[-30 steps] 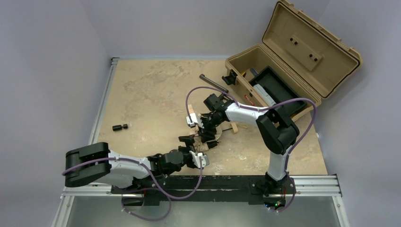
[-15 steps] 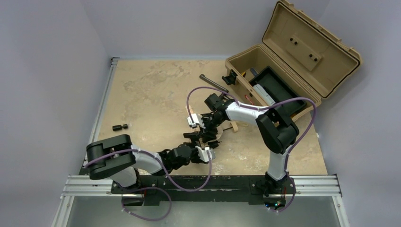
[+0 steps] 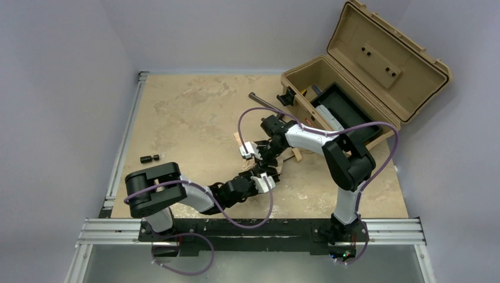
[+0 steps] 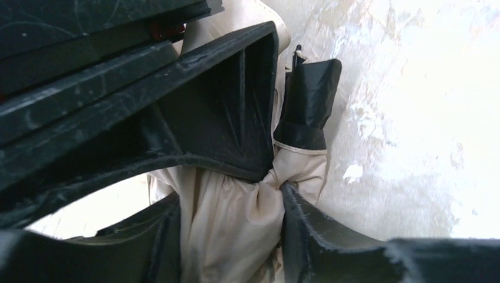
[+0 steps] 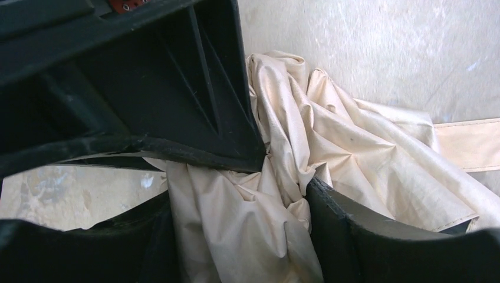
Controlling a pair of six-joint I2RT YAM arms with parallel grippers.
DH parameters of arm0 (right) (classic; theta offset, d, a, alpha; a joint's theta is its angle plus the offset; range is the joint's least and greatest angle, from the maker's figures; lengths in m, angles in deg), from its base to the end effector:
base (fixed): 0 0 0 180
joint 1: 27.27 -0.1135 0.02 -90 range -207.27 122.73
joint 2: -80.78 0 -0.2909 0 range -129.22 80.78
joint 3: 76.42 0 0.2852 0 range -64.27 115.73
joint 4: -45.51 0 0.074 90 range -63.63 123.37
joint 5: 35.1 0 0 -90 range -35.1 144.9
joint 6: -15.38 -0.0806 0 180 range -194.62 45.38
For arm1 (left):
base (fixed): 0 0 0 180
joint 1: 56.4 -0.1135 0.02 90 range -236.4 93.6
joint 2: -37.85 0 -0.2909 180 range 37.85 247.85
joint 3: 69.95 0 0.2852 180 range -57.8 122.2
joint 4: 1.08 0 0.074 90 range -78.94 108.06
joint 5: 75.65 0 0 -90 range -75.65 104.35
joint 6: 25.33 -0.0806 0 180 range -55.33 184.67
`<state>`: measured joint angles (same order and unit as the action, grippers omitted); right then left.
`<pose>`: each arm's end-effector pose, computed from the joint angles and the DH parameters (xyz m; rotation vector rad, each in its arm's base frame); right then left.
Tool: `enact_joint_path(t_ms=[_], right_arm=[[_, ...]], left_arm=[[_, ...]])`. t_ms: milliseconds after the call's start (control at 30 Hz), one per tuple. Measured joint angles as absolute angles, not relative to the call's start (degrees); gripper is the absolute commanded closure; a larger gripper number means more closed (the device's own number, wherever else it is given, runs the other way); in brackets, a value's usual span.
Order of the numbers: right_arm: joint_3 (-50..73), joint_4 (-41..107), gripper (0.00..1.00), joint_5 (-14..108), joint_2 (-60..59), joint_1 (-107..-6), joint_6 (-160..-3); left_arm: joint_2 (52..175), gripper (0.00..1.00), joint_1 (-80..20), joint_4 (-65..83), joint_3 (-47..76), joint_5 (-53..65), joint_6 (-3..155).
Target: Put away the umbrella
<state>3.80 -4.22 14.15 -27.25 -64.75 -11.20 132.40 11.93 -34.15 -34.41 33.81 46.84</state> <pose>0.2786 0.2799 0.1252 -2.1021 1.5972 0.8901 0.1449 -0.2919 0.0934 1.2041 1.6004 -0.2226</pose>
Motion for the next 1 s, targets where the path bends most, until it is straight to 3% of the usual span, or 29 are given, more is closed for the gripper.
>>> enact_joint_path(t_ms=[133, 233, 400, 1000], right_arm=[[3.78, -7.23, 0.31, 13.86, -26.37, -63.09, -9.54], [3.73, -9.29, 0.27, 14.15, -25.28, -62.3, -8.93], [3.73, -13.05, 0.24, 13.6, -22.33, -61.29, -8.51], [5.55, -23.54, 0.24, 9.03, -14.4, -50.5, -0.84]], left_arm=[[134.84, 0.68, 11.32, -35.72, -32.98, 32.02, 51.28], [136.33, 0.84, 10.75, -36.77, -32.04, 29.92, 54.69], [137.09, 1.0, 9.46, -37.76, -31.41, 26.4, 59.47], [141.55, 1.0, 4.63, -39.26, -28.29, 13.14, 72.68]])
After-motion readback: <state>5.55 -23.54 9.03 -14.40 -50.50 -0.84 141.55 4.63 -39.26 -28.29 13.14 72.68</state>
